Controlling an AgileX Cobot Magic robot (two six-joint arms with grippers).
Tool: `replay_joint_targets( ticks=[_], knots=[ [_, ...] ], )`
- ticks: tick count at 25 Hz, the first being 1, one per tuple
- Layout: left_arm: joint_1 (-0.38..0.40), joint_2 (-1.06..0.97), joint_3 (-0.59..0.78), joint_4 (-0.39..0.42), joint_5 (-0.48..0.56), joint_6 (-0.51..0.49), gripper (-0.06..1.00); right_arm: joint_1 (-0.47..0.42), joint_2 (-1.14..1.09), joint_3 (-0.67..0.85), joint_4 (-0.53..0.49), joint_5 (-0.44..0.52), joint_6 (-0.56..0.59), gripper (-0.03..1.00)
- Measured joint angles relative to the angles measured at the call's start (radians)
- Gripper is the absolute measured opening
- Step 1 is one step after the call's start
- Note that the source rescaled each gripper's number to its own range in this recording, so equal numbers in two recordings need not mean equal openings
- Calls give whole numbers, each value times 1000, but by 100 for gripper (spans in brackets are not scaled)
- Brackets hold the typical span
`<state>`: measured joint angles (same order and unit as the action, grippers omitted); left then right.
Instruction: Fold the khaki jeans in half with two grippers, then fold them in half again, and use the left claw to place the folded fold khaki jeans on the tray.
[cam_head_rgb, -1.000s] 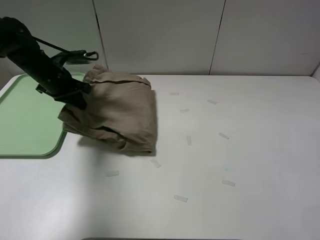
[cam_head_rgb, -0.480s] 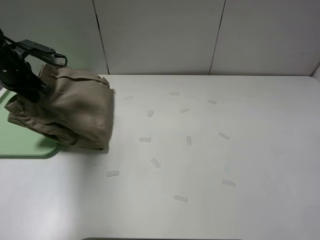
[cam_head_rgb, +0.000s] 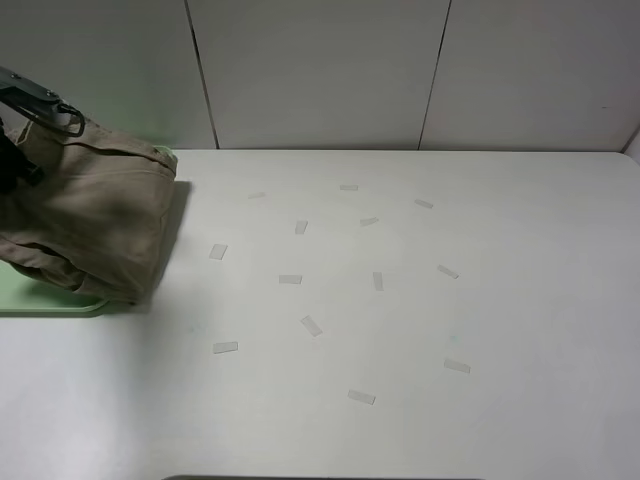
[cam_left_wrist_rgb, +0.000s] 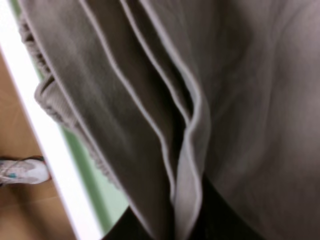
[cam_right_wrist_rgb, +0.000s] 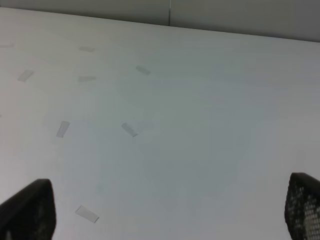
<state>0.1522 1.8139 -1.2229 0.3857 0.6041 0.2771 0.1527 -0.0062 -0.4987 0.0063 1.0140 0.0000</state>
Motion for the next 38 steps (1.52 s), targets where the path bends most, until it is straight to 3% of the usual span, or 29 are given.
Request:
replay_joint_targets(
  ticks=[9, 18, 21, 26, 31, 38],
  knots=[
    [59, 0, 0, 71, -75, 0, 3, 0, 0, 0, 0, 0, 0, 100],
    [67, 0, 5, 75, -122, -24, 3, 0, 0, 0, 0, 0, 0, 100],
    [67, 0, 6, 75, -132, -44, 20, 0, 0, 0, 0, 0, 0, 100],
    [67, 0, 6, 76, -140, -154, 78, 0, 0, 0, 0, 0, 0, 100],
    [67, -1, 6, 76, -121, -192, 89, 0, 0, 0, 0, 0, 0, 100],
    [67, -100, 7, 36, -113, -195, 91, 0, 0, 0, 0, 0, 0, 100]
  ],
)
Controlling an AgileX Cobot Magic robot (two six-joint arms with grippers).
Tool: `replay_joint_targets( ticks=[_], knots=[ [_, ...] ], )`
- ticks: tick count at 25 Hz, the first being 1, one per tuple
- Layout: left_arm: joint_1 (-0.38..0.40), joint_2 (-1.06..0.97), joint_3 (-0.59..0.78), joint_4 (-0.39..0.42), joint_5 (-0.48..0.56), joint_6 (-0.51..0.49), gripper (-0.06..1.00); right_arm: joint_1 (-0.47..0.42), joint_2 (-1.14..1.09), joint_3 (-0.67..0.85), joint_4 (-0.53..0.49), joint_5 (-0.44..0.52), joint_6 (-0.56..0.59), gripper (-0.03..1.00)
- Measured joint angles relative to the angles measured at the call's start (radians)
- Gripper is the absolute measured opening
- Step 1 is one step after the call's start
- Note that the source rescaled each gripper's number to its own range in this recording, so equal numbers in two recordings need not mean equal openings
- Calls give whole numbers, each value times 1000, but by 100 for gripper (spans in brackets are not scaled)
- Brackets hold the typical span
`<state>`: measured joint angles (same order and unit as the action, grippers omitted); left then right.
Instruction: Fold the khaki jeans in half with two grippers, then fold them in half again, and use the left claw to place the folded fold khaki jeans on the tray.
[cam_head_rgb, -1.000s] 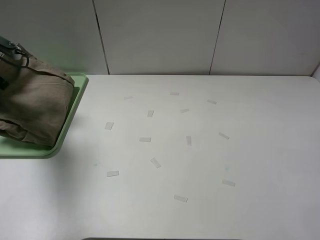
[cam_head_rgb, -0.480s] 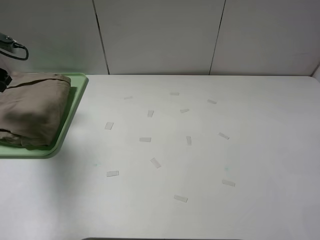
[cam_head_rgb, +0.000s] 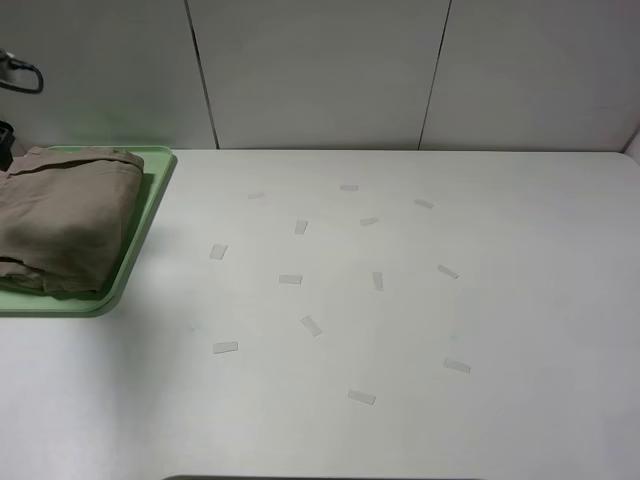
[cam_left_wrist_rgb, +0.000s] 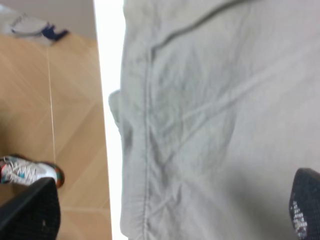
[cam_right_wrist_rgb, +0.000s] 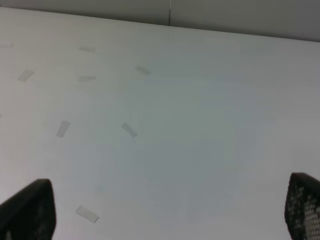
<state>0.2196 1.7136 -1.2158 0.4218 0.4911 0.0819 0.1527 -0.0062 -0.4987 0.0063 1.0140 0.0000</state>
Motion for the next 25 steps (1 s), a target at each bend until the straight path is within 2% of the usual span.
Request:
replay_joint_targets(
  ticks=[7, 15, 19, 25],
  knots=[
    [0, -213, 26, -58, 6, 5, 91, 0, 0, 0, 0, 0, 0, 100],
    [0, -570, 153, -84, 9, 16, 91, 0, 0, 0, 0, 0, 0, 100],
    [0, -766, 221, -144, 9, 2, 91, 0, 0, 0, 0, 0, 0, 100],
    [0, -1019, 299, -217, 108, 2, 91, 0, 0, 0, 0, 0, 0, 100]
  ],
)
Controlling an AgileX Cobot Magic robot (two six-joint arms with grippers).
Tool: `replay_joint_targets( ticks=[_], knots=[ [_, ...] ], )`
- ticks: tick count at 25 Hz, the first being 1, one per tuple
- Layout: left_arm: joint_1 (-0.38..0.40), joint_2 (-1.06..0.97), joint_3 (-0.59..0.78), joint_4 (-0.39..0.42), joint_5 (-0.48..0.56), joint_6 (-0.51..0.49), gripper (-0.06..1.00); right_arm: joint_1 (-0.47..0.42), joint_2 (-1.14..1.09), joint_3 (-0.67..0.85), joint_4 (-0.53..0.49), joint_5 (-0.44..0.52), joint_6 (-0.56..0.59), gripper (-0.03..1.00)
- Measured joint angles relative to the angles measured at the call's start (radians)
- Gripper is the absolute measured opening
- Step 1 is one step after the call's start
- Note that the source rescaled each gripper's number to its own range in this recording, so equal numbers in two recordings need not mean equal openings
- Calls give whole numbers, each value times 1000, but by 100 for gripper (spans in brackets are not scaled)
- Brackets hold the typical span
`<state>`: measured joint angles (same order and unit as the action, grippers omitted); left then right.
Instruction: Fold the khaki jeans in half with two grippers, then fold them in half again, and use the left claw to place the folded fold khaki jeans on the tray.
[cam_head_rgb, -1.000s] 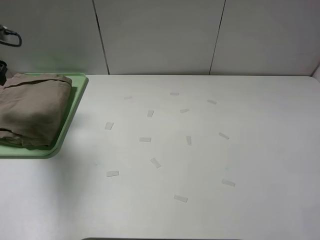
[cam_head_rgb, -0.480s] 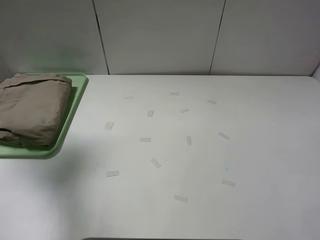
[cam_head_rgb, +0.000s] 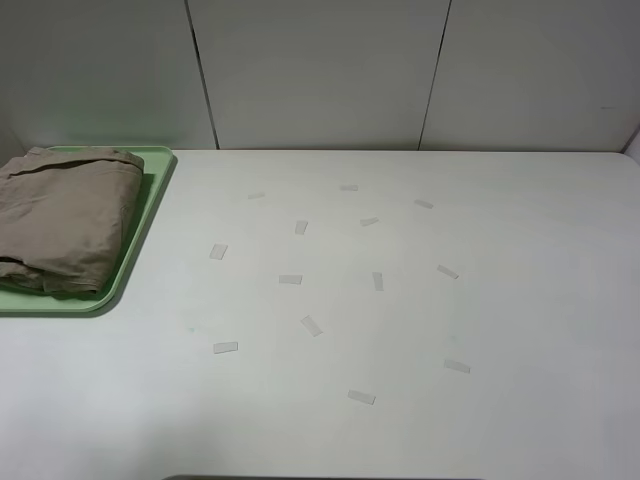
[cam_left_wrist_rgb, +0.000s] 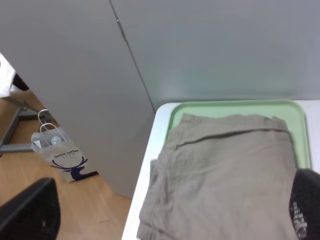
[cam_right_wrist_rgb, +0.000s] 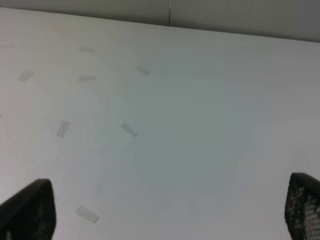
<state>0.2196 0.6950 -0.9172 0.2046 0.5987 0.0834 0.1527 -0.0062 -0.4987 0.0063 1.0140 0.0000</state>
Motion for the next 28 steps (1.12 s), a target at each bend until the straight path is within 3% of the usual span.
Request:
replay_joint_targets(
  ticks=[5, 8, 12, 16, 24, 28],
  knots=[
    [0, -162, 41, -21, 133, 0, 91, 0, 0, 0, 0, 0, 0, 100],
    [-1, -294, 92, -114, 222, 32, 91, 0, 0, 0, 0, 0, 0, 100],
    [-83, -367, 168, -218, 237, 68, 91, 0, 0, 0, 0, 0, 0, 100],
    [-159, -400, 228, -238, 284, 71, 91, 0, 0, 0, 0, 0, 0, 100],
    [-164, -521, 332, -341, 297, 71, 91, 0, 0, 0, 0, 0, 0, 100],
    [-164, -603, 374, -356, 336, 59, 91, 0, 0, 0, 0, 0, 0, 100]
  ],
)
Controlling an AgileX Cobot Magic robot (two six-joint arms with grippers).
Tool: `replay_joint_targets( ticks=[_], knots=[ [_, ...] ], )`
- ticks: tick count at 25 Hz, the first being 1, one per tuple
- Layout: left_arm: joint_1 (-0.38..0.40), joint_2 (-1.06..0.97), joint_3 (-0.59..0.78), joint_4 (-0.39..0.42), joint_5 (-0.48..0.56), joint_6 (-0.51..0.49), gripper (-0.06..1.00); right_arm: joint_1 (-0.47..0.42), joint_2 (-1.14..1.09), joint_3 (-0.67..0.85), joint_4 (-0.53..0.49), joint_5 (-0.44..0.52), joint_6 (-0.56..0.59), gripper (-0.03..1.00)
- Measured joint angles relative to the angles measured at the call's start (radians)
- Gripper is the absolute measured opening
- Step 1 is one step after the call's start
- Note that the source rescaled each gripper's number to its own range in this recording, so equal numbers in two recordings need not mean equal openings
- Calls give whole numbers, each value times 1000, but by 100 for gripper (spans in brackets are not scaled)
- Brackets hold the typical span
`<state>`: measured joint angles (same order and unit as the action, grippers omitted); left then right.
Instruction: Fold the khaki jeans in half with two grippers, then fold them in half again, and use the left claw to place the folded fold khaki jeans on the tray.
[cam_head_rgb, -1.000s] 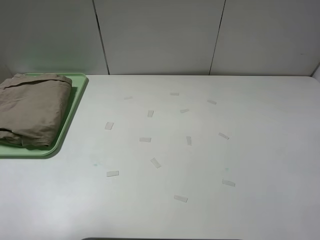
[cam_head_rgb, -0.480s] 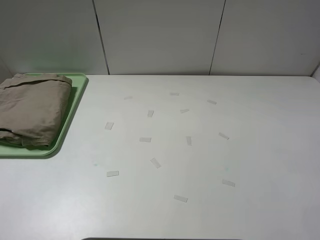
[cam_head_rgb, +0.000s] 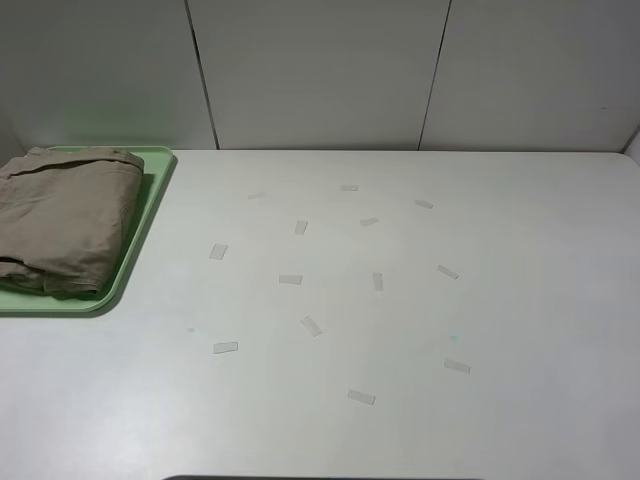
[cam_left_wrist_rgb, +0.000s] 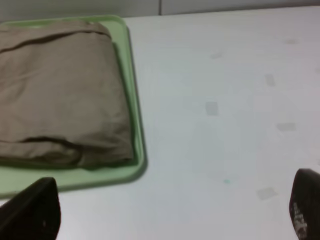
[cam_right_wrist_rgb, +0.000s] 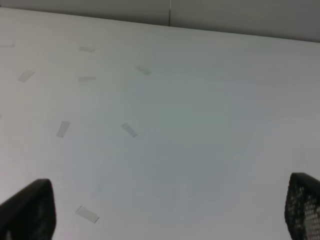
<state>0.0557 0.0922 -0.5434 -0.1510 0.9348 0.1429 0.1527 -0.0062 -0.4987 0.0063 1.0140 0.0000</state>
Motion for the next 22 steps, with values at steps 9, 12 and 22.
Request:
replay_joint_targets(
  ticks=[9, 12, 22],
  knots=[
    [-2, -94, 5, 26, 107, -101, 91, 0, 0, 0, 0, 0, 0, 100],
    [-3, -99, 5, 100, 147, -130, 91, 0, 0, 0, 0, 0, 0, 100],
    [-7, -101, 21, 207, 143, -176, 91, 0, 0, 0, 0, 0, 0, 100]
  ],
)
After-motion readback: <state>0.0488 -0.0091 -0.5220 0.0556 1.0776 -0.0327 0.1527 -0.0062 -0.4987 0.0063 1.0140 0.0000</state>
